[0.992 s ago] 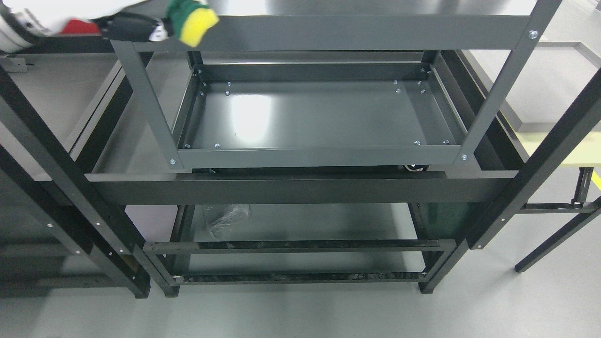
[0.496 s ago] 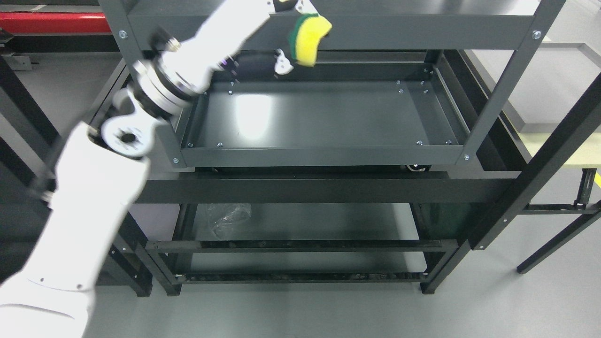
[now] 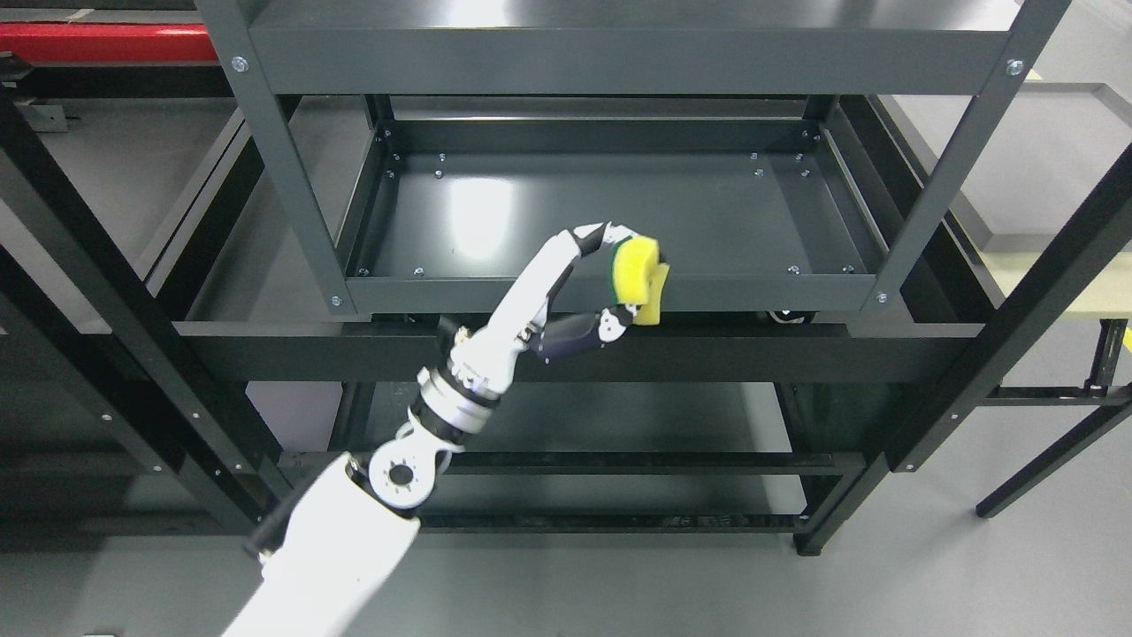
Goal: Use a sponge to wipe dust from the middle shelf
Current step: 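Lower the left hand holding the sponge out from the shelf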
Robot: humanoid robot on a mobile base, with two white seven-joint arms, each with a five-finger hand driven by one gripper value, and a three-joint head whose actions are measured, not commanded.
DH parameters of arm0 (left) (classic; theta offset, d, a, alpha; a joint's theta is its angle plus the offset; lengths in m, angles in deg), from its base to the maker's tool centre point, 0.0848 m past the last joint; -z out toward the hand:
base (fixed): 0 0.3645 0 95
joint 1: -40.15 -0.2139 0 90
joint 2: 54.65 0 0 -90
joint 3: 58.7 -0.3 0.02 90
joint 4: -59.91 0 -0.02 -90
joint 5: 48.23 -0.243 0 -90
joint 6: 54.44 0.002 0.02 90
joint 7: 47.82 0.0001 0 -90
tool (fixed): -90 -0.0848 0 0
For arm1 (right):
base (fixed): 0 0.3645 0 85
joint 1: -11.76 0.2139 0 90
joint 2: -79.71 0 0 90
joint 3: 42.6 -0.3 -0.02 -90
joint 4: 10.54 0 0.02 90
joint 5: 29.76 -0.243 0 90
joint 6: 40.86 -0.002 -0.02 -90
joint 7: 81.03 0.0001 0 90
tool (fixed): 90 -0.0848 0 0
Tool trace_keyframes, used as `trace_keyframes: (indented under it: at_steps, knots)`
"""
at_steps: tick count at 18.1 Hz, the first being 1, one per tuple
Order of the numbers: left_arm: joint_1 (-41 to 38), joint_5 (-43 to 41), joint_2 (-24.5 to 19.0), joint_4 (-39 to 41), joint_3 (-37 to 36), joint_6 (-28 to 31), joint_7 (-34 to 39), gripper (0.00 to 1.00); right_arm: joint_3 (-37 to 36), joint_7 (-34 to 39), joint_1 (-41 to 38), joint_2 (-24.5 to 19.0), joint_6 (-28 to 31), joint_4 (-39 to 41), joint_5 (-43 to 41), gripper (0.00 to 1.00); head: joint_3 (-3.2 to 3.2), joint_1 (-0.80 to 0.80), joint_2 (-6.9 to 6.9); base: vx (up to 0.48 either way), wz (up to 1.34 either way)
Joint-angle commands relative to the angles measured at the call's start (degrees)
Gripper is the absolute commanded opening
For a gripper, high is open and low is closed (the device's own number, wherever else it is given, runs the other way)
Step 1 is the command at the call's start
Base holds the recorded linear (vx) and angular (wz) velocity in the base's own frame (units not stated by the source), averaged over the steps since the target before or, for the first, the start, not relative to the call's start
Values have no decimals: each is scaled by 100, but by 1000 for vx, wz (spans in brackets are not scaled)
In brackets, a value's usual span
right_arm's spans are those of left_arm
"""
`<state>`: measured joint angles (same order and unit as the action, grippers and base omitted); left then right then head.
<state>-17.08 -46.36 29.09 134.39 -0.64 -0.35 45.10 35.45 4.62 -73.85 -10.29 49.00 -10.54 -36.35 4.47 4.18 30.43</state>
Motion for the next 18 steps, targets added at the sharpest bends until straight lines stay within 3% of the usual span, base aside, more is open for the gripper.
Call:
trace_keyframes:
  at_steps: [1, 8, 15, 18]
  knots:
    - [-895, 208, 526, -48, 1387, 31, 323, 0, 0, 21, 1, 100, 419, 100, 0, 100, 0, 0, 0, -11, 33]
    - [-912, 164, 526, 66, 3570, 329, 332, 0, 0, 21, 1, 100, 419, 100, 0, 100, 0, 0, 0, -30, 151]
    - [-1606, 173, 526, 347, 3616, 576, 323, 0, 0, 21, 1, 100, 419, 100, 0, 100, 0, 0, 0, -12, 64]
    - [-2045, 217, 526, 1162, 3380, 812, 323, 0, 0, 21, 1, 100, 419, 100, 0, 100, 0, 0, 0, 5, -23]
